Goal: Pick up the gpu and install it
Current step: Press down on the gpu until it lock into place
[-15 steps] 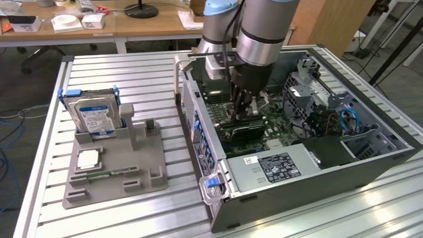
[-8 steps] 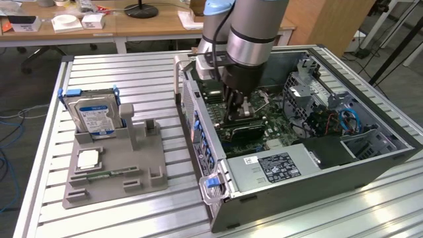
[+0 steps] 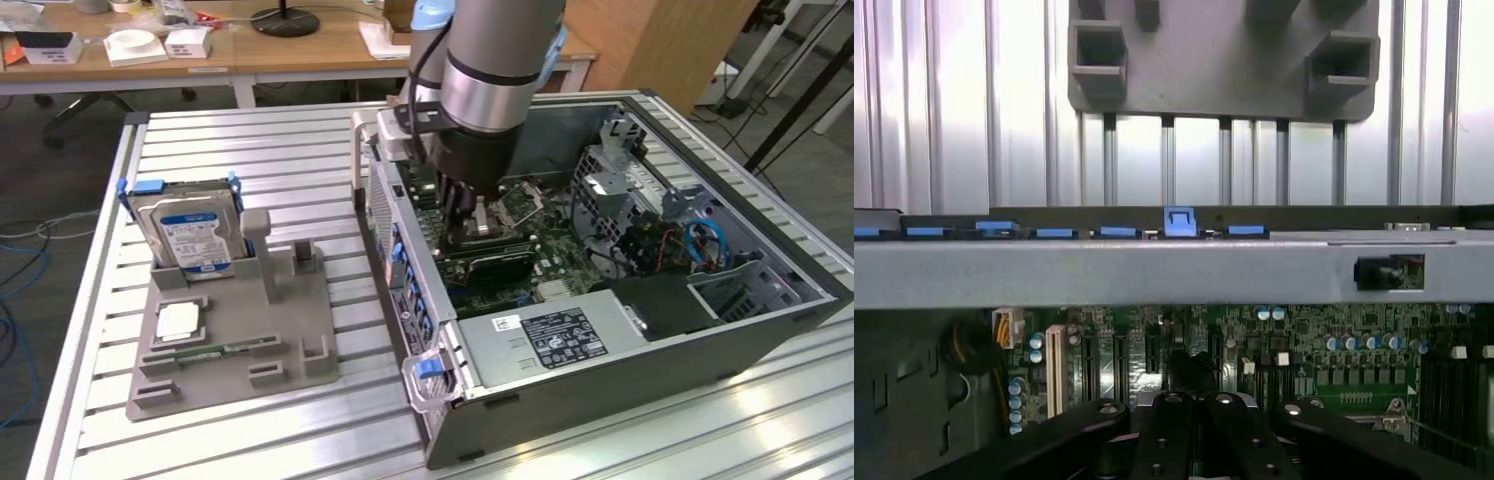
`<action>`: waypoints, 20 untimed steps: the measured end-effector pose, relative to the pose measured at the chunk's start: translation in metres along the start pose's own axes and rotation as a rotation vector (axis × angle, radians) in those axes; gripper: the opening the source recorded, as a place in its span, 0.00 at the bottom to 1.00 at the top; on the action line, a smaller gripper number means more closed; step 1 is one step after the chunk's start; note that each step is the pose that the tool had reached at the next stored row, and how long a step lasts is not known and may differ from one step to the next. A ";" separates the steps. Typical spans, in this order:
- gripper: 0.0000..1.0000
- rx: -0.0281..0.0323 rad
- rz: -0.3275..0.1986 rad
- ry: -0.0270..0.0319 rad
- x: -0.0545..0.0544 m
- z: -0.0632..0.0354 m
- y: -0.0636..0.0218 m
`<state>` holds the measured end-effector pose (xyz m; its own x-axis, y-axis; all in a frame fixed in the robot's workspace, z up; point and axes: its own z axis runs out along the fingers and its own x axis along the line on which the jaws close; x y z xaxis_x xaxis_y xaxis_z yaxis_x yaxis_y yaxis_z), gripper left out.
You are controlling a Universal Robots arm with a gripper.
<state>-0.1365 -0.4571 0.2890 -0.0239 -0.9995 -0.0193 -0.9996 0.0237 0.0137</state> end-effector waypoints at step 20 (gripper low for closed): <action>0.13 -0.0316 0.001 0.0010 -0.006 -0.0002 0.0153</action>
<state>-0.1516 -0.4510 0.2895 -0.0250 -0.9995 -0.0183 -0.9987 0.0241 0.0453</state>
